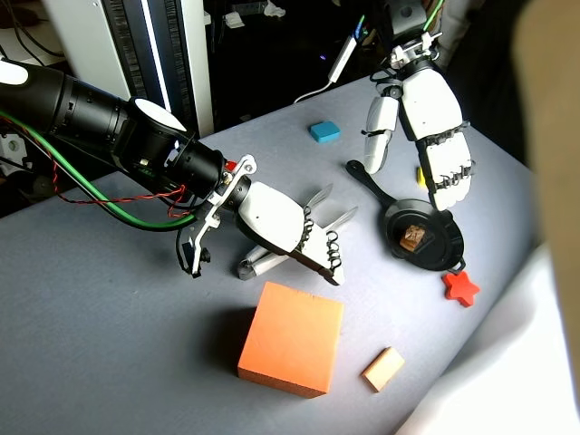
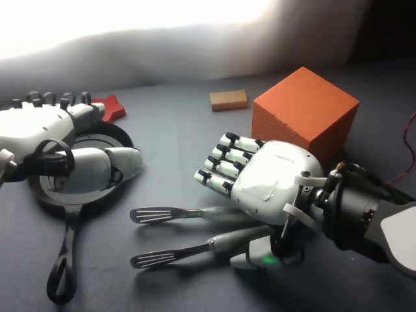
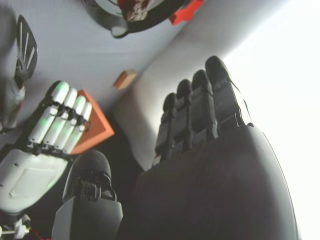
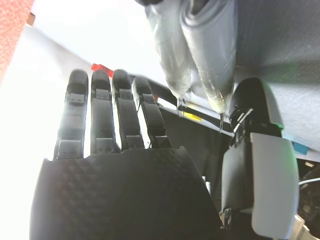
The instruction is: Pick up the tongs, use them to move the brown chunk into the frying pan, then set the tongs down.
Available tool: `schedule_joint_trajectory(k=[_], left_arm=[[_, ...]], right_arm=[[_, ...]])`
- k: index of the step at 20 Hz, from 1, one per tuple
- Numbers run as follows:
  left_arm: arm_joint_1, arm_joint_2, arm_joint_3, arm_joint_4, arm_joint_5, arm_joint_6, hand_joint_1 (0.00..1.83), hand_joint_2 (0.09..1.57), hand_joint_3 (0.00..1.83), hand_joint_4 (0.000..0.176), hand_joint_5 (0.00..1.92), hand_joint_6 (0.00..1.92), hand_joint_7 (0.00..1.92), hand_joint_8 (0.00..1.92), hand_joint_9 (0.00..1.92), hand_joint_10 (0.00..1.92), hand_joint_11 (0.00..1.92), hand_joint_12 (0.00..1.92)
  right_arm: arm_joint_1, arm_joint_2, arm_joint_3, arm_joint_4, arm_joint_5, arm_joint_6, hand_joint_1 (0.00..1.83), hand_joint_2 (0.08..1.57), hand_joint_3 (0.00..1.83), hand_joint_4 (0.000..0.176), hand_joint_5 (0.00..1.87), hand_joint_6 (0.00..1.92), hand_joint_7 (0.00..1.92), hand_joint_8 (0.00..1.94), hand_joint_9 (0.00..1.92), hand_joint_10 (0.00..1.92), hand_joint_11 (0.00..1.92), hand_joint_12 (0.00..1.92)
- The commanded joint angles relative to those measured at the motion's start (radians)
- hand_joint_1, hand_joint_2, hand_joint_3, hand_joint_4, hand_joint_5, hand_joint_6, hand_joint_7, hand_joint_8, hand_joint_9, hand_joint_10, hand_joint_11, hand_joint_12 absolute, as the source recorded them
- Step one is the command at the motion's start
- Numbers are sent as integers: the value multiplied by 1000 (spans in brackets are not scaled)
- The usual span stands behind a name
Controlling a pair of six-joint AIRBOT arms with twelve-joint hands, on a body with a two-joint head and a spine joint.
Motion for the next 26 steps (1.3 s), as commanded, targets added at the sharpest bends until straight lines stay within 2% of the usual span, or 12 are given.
schedule_joint_trajectory(k=[1, 7, 10, 11, 12, 14, 15, 16, 18, 20, 22, 26], left_arm=[[-7, 1, -1, 54, -57, -4, 0, 1225, 0, 0, 79, 1, 105, 0, 68, 0, 0, 256], [4, -13, -18, 54, -76, -16, 0, 1236, 3, 0, 97, 10, 126, 8, 91, 12, 0, 376], [20, -13, -40, 58, -100, -25, 0, 1259, 5, 0, 232, 39, 286, 30, 225, 40, 0, 685], [28, -13, -44, 74, -107, -38, 0, 1259, 5, 0, 232, 39, 286, 30, 225, 40, 0, 685], [36, -13, -47, 93, -113, -54, 82, 1269, 2, 0, 401, 49, 480, 36, 416, 89, 0, 1086], [51, -12, -54, 106, -123, -79, 99, 1275, 3, 0, 456, 62, 572, 62, 495, 126, 0, 1213], [54, -11, -58, 106, -128, -79, 127, 1297, 0, 0, 543, 160, 658, 211, 473, 518, 0, 1439], [55, -10, -60, 106, -130, -79, 118, 1318, 2, 0, 425, 926, 556, 867, 431, 1069, 105, 1645], [56, -10, -63, 120, -138, -79, 173, 1333, 1, 0, 505, 1672, 580, 1692, 509, 1848, 410, 1917], [57, -8, -67, 150, -138, -79, 236, 1332, 0, 0, 569, 1616, 649, 1712, 577, 1874, 461, 1920], [50, -8, -76, 154, -146, -67, 243, 1396, 11, 0, 885, 1619, 985, 1685, 910, 1905, 819, 1921], [35, -10, -87, 154, -168, -33, 345, 1499, 19, 0, 932, 1850, 1054, 1882, 1066, 1921, 1078, 1921]], right_arm=[[15, 10, -2, -48, -51, -1, 330, 984, 0, 0, 13, 0, 15, 0, 5, 0, 0, 0], [71, 142, -122, -47, 9, 56, 238, 1002, 0, 0, 55, 20, 67, 21, 61, 23, 19, 10], [152, 269, -235, 43, 76, 49, 141, 1135, 5, 0, 372, 63, 438, 28, 411, 82, 0, 978], [184, 304, -261, 144, 90, 5, 141, 1135, 5, 0, 372, 63, 438, 28, 411, 82, 0, 978], [213, 330, -284, 260, 92, -53, 147, 1169, 9, 0, 566, 125, 689, 94, 635, 199, 0, 1463], [271, 389, -328, 495, 90, -171, 155, 1188, 2, 0, 630, 144, 798, 116, 641, 438, 32, 1552], [297, 413, -346, 588, 90, -224, 170, 1210, 3, 0, 783, 231, 962, 217, 685, 764, 150, 1630], [314, 438, -365, 655, 90, -254, 200, 1227, 3, 0, 895, 415, 980, 612, 727, 1138, 305, 1751], [341, 485, -407, 683, 75, -256, 269, 1293, 6, 0, 941, 997, 1062, 1389, 937, 1747, 734, 1917], [346, 524, -455, 683, 35, -306, 272, 1326, 10, 0, 961, 1119, 1132, 1472, 1035, 1811, 850, 1920], [327, 573, -501, 683, 31, -330, 458, 1459, 27, 0, 1072, 1737, 1277, 1718, 1242, 1916, 1194, 1921], [346, 609, -517, 682, 39, -349, 596, 1480, 20, 0, 1057, 1921, 1266, 1892, 1264, 1921, 1250, 1921]])
